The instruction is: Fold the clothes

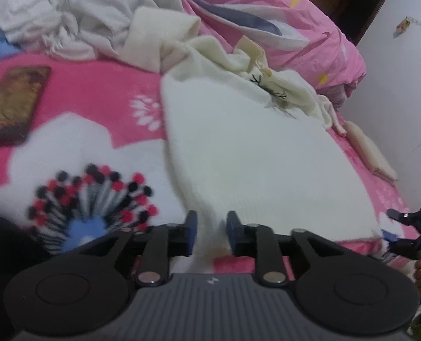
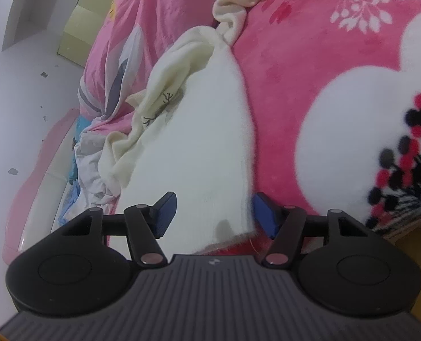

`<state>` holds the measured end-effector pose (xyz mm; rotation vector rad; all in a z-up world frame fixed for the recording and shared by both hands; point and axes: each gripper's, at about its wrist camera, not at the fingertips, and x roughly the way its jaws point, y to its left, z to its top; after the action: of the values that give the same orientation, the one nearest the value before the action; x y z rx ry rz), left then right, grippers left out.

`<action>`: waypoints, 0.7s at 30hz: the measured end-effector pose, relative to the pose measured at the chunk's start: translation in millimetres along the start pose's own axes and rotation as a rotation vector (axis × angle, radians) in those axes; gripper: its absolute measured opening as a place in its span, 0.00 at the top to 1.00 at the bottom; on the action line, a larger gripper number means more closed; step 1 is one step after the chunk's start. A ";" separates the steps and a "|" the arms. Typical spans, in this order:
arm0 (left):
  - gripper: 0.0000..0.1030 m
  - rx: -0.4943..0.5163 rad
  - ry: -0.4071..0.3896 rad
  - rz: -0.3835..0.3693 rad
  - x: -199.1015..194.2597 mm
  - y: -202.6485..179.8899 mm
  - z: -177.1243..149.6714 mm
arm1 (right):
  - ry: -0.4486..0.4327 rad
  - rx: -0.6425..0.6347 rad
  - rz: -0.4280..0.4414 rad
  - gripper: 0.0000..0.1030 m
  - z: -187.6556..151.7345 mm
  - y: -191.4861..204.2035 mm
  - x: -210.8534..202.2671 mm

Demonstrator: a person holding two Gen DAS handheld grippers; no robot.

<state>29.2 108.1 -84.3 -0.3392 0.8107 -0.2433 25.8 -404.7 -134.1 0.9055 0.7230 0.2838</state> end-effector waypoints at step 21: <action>0.63 -0.195 -0.014 -0.180 46.4 29.7 17.0 | 0.002 0.043 0.032 0.40 5.6 -5.8 16.8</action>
<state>75.1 123.2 -115.8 -0.5980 0.7927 -0.3304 41.5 -403.0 -144.1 0.9581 0.7189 0.2986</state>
